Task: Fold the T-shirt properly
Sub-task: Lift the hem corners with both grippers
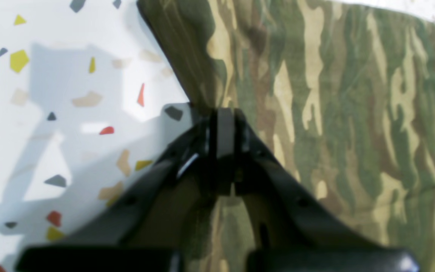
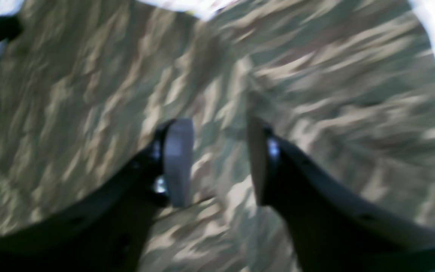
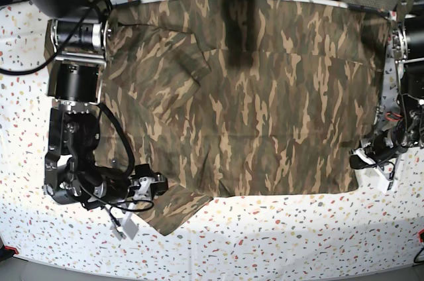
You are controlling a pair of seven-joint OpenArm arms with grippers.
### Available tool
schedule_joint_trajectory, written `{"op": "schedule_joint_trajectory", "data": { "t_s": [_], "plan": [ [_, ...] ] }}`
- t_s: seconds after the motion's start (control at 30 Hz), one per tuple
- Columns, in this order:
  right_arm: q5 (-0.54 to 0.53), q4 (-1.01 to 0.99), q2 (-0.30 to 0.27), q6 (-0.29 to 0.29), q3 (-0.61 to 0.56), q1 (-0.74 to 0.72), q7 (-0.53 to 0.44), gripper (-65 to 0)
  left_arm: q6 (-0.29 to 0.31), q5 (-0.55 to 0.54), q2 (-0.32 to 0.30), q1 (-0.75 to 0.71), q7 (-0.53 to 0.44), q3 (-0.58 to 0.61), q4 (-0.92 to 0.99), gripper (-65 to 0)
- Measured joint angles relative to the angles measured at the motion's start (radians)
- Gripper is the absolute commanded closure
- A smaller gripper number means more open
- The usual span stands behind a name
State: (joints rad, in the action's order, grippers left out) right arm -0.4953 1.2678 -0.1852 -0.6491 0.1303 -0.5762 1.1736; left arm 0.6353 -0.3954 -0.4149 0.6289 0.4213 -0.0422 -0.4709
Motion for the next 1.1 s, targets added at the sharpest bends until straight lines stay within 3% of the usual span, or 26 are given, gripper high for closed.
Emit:
{"op": "schedule_joint_trajectory", "data": {
  "t_s": [0.07,0.2,0.37,0.77,1.1],
  "plan": [
    [0.058,0.0,-0.01,-0.001,0.0,0.0,-0.075,-33.9,0.0,-0.031,0.0,0.0,0.015,0.0,0.0,0.0],
    [0.17,-0.01,-0.024,0.005,0.0,-0.003,-0.151,-33.8,0.0,-0.047,0.0,0.0,0.027,0.0,0.0,0.0],
    [0.312,-0.126,-0.031,0.118,0.0,-0.005,-0.264,-33.8,0.0,-0.049,0.0,0.0,0.027,0.0,0.0,0.0],
    [0.323,-0.592,-0.24,0.144,0.0,-0.193,-0.282,-33.8,0.0,-0.053,0.0,0.0,0.027,0.0,0.0,0.0],
    [0.259,-0.78,-0.255,0.144,0.0,-0.196,-0.306,-33.8,0.0,-0.112,0.0,0.0,0.021,0.0,0.0,0.0]
  ]
}}
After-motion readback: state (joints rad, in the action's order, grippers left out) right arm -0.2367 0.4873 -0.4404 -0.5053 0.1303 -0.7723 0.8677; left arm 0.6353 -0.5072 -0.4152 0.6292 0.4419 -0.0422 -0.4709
